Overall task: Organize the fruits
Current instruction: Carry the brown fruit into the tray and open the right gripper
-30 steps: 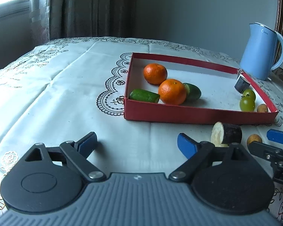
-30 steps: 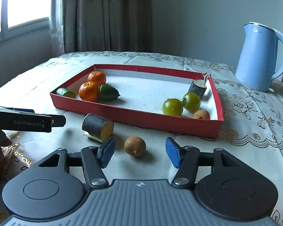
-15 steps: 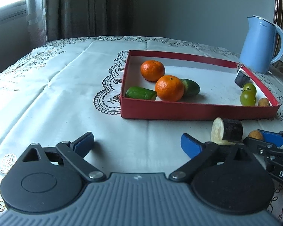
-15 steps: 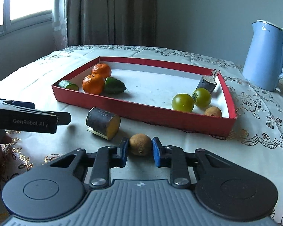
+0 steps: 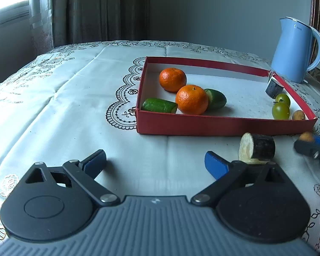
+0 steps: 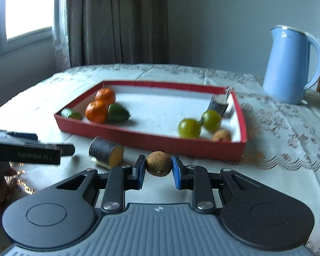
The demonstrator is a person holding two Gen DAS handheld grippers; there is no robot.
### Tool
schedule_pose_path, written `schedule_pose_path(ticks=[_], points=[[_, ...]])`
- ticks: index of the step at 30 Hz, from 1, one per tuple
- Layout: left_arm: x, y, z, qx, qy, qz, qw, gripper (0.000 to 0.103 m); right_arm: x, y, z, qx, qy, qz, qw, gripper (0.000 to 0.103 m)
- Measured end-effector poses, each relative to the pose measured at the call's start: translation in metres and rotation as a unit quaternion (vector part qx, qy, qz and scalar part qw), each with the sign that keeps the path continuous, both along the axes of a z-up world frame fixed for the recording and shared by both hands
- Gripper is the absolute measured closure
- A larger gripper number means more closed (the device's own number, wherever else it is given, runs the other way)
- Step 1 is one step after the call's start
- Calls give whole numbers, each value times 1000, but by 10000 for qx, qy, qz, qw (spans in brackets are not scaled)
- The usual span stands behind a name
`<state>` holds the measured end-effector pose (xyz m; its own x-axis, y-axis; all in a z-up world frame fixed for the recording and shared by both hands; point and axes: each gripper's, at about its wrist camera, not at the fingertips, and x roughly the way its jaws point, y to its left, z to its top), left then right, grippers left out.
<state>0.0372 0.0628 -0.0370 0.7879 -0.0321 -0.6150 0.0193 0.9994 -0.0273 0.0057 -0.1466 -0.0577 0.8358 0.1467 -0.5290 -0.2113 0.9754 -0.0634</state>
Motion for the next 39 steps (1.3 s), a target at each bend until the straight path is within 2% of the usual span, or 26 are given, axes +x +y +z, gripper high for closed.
schedule_pose_path(ticks=[6, 13, 25, 30, 39], points=[[0, -3, -1, 84, 18, -4, 10000, 4, 14, -12, 16, -86, -221, -219, 9995, 77], [1, -3, -1, 91, 35, -20, 10000, 2, 36, -21, 24, -134, -223, -467, 9986, 77], [1, -4, -1, 128, 41, -20, 9999, 1, 88, -6, 33, -475, -307, -548, 9969, 77], [2, -5, -2, 151, 44, -22, 9999, 1, 113, 3, 30, -616, -260, -539, 9963, 77], [2, -5, -2, 151, 44, -21, 9999, 1, 150, 12, 10, -696, 115, -494, 9963, 77]])
